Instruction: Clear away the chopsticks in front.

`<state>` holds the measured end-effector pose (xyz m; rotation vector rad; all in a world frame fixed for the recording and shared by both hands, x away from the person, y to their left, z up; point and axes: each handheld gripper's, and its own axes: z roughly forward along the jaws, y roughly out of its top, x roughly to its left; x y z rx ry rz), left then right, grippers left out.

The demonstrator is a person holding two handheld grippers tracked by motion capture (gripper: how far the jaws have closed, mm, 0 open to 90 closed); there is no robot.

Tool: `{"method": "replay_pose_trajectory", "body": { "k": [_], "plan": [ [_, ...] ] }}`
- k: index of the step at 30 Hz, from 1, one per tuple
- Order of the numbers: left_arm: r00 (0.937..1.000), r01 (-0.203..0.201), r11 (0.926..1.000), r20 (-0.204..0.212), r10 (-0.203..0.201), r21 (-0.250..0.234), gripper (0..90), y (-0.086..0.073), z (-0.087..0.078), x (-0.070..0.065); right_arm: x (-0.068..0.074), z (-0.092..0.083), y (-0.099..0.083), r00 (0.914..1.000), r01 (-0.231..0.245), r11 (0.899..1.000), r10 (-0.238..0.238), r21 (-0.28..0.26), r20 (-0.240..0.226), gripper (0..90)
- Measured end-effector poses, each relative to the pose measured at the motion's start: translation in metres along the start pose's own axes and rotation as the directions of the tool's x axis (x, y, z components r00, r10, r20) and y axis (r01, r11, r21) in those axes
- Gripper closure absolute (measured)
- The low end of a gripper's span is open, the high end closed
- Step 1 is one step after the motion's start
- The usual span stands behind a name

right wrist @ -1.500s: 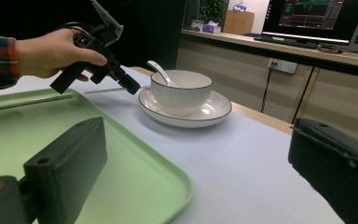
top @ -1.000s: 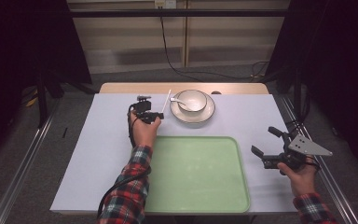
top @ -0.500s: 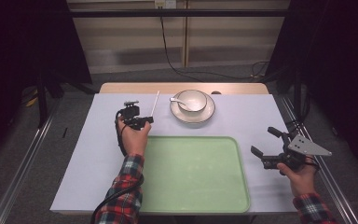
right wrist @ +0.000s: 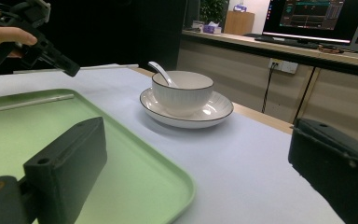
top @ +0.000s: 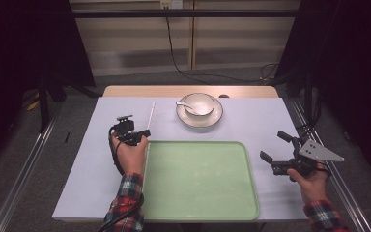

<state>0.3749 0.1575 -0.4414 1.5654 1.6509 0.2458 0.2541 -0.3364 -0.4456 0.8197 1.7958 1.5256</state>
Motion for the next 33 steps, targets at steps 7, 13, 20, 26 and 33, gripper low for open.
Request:
{"method": "replay_pose_trajectory", "body": {
  "k": [7, 13, 20, 26, 33],
  "plan": [
    [0.9996, 0.026, 0.9992, -0.005, -0.026, -0.031, 85.7, -0.012, -0.012, 0.004, 0.000, 0.000, 0.000, 1.0000, 0.000, 1.000, 0.000, -0.002, 0.001, 3.7],
    [0.9988, 0.048, 0.9980, 0.003, -0.048, -0.040, 85.7, -0.023, -0.020, 0.007, 0.000, 0.000, 0.000, 1.0000, -0.004, 1.000, 0.004, -0.003, 0.000, 3.7],
    [0.9973, 0.070, 0.9952, -0.018, -0.071, -0.068, 85.7, -0.035, -0.028, 0.009, 0.000, -0.001, 0.000, 1.0000, -0.002, 1.000, 0.002, -0.001, 0.000, 3.7],
    [0.9971, 0.066, 0.9948, -0.032, -0.069, -0.078, 85.8, -0.044, -0.037, 0.010, 0.000, -0.001, 0.000, 1.0000, -0.004, 1.000, 0.004, -0.004, 0.002, 3.7],
    [0.9970, 0.068, 0.9928, -0.030, -0.071, -0.099, 85.8, -0.056, -0.047, 0.010, 0.001, -0.001, 0.001, 1.0000, -0.005, 1.000, 0.005, -0.004, -0.001, 3.7]
  ]
}}
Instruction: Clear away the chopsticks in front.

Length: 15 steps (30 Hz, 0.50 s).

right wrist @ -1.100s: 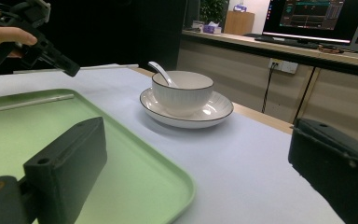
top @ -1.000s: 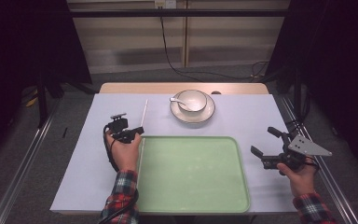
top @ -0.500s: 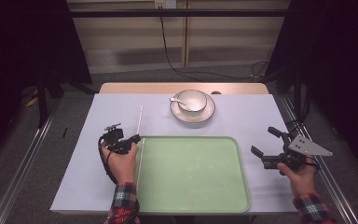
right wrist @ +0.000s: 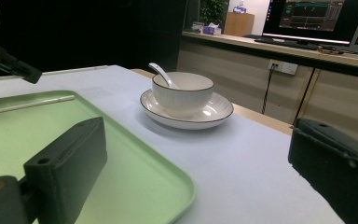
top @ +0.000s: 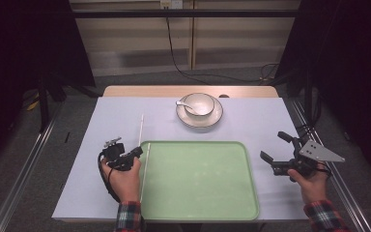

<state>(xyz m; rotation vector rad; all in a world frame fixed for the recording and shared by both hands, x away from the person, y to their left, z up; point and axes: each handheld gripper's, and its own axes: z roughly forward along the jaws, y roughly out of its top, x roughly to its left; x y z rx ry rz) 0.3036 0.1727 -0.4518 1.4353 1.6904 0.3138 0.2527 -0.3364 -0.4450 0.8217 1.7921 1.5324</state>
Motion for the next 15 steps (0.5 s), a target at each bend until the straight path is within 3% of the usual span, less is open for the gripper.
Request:
{"method": "replay_pose_trajectory", "body": {
  "k": [3, 10, 15],
  "plan": [
    [0.9999, -0.015, 0.9999, -0.002, 0.015, 0.000, 85.8, -0.003, -0.005, 0.002, 0.000, 0.000, 0.000, 1.0000, 0.002, 1.000, -0.002, -0.001, 0.003, 3.7],
    [1.0000, -0.008, 0.9996, -0.006, 0.007, -0.026, 85.8, -0.012, -0.016, 0.005, 0.000, 0.001, 0.000, 1.0000, 0.008, 1.000, -0.008, -0.003, 0.003, 3.7],
    [0.9996, -0.016, 0.9997, -0.022, 0.015, -0.017, 85.8, -0.017, -0.021, 0.008, 0.000, 0.000, 0.000, 1.0000, 0.005, 1.000, -0.005, -0.002, 0.005, 3.7]
  ]
}}
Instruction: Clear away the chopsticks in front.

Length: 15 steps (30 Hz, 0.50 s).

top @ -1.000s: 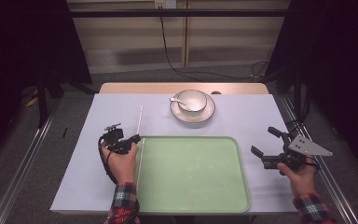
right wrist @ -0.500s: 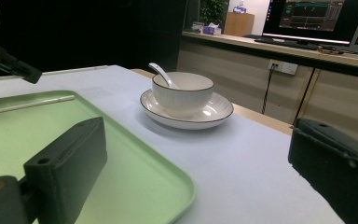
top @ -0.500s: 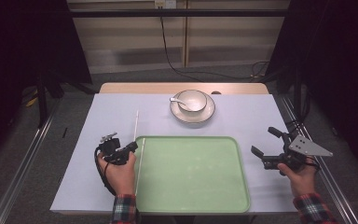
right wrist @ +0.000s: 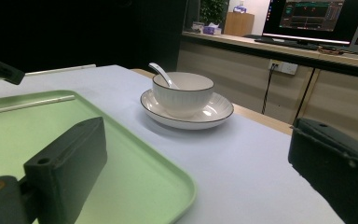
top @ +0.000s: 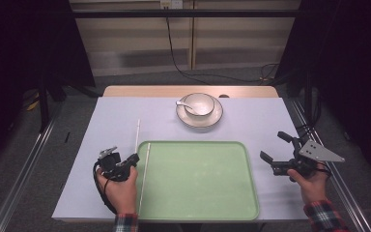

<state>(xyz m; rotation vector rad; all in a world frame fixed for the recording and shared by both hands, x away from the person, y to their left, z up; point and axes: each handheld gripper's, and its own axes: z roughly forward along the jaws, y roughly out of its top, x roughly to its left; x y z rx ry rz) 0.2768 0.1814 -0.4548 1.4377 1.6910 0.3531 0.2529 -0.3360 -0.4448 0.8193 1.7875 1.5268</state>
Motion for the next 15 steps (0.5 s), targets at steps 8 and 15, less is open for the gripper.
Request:
{"method": "replay_pose_trajectory", "body": {
  "k": [8, 15],
  "plan": [
    [0.9997, -0.025, 0.9995, -0.001, 0.025, 0.020, 85.7, -0.013, -0.001, -0.002, 0.000, 0.000, 0.000, 1.0000, 0.000, 1.000, 0.000, 0.003, -0.003, 3.7],
    [0.9997, -0.024, 0.9994, 0.003, 0.024, 0.025, 85.7, -0.021, -0.006, -0.004, 0.001, 0.000, 0.000, 0.9999, 0.001, 1.000, -0.001, 0.008, -0.011, 3.7]
  ]
}}
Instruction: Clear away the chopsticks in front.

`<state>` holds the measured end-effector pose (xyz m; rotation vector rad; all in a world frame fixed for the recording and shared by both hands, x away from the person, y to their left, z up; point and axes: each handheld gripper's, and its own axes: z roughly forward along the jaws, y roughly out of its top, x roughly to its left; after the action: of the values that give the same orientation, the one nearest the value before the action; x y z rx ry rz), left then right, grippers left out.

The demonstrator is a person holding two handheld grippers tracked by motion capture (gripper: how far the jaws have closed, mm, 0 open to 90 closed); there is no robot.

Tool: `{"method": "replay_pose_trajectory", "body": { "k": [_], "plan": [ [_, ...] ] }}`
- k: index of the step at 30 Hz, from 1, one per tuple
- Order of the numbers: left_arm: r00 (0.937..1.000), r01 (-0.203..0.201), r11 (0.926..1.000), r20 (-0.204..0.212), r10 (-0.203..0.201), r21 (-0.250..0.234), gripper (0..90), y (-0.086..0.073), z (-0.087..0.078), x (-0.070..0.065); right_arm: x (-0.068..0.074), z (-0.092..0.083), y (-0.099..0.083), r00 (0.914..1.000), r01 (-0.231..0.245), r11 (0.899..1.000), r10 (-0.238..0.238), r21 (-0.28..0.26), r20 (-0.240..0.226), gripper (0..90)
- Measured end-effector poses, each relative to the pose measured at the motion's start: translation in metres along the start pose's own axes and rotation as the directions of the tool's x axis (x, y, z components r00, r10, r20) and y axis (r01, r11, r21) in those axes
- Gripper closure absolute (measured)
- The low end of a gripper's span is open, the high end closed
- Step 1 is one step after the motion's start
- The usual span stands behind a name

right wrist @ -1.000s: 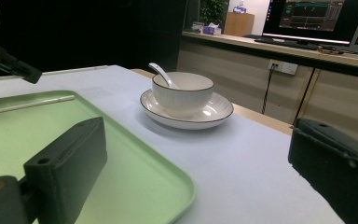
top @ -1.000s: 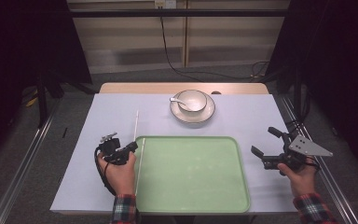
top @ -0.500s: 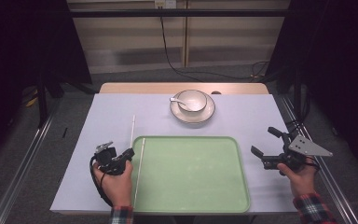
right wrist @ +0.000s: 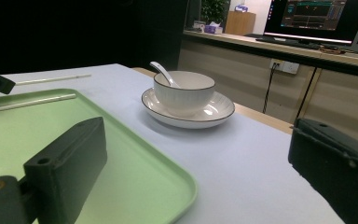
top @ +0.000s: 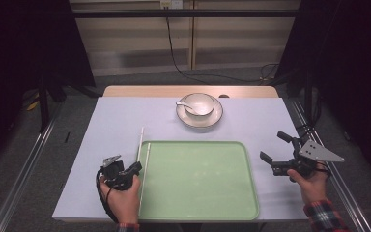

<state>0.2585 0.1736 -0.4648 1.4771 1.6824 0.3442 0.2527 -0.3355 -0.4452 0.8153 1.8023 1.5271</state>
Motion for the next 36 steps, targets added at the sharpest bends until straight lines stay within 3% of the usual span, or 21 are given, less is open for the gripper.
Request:
{"method": "replay_pose_trajectory", "body": {
  "k": [2, 4, 9, 11, 16, 20, 22, 23, 26, 31, 32, 36],
  "plan": [
    [0.9999, 0.001, 1.0000, 0.011, -0.001, -0.003, 85.7, -0.001, -0.001, 0.001, 0.000, 0.000, 0.000, 1.0000, 0.002, 1.000, -0.002, -0.003, 0.003, 3.7],
    [1.0000, -0.005, 1.0000, -0.008, 0.005, -0.005, 85.8, -0.003, -0.003, 0.000, 0.000, -0.001, 0.000, 1.0000, 0.000, 1.000, 0.000, -0.002, 0.005, 3.7],
    [0.9999, 0.002, 1.0000, 0.011, -0.002, -0.003, 85.8, -0.007, -0.007, 0.000, 0.000, 0.000, 0.000, 1.0000, -0.001, 1.000, 0.001, -0.004, 0.004, 3.7],
    [1.0000, -0.004, 1.0000, -0.007, 0.004, -0.005, 85.7, -0.009, -0.007, -0.001, 0.000, 0.000, 0.001, 1.0000, 0.004, 1.000, -0.004, -0.005, 0.003, 3.7],
    [0.9998, 0.010, 0.9999, 0.015, -0.010, 0.000, 85.8, -0.012, -0.007, 0.000, 0.000, -0.001, 0.001, 1.0000, 0.006, 1.000, -0.006, -0.005, -0.002, 3.7],
    [0.9998, -0.017, 0.9998, 0.006, 0.017, 0.011, 85.7, -0.014, -0.008, -0.001, 0.000, 0.000, 0.001, 1.0000, 0.002, 1.000, -0.002, -0.003, 0.003, 3.7],
    [1.0000, -0.004, 0.9999, -0.007, 0.004, 0.012, 85.8, -0.015, -0.009, -0.002, 0.001, 0.000, 0.001, 1.0000, -0.003, 1.000, 0.003, -0.005, 0.005, 3.7],
    [1.0000, 0.002, 0.9999, 0.008, -0.002, 0.010, 85.8, -0.016, -0.008, -0.001, 0.001, 0.000, 0.001, 1.0000, -0.002, 1.000, 0.002, -0.005, 0.006, 3.7],
    [1.0000, -0.006, 0.9999, -0.007, 0.006, 0.015, 85.8, -0.018, -0.010, 0.000, 0.001, 0.000, 0.001, 1.0000, 0.002, 1.000, -0.002, -0.003, 0.004, 3.7],
    [1.0000, -0.004, 0.9997, 0.004, 0.004, 0.023, 85.7, -0.022, -0.011, 0.002, 0.001, 0.000, 0.001, 1.0000, 0.004, 1.000, -0.004, -0.002, 0.002, 3.7],
    [0.9999, -0.003, 0.9997, -0.011, 0.003, 0.023, 85.7, -0.023, -0.011, 0.002, 0.001, 0.000, 0.001, 1.0000, 0.004, 1.000, -0.004, -0.002, 0.002, 3.7],
    [1.0000, -0.009, 0.9996, 0.002, 0.009, 0.026, 85.7, -0.022, -0.013, 0.004, 0.001, 0.000, 0.001, 1.0000, 0.008, 1.000, -0.008, -0.001, 0.005, 3.7]
  ]
}}
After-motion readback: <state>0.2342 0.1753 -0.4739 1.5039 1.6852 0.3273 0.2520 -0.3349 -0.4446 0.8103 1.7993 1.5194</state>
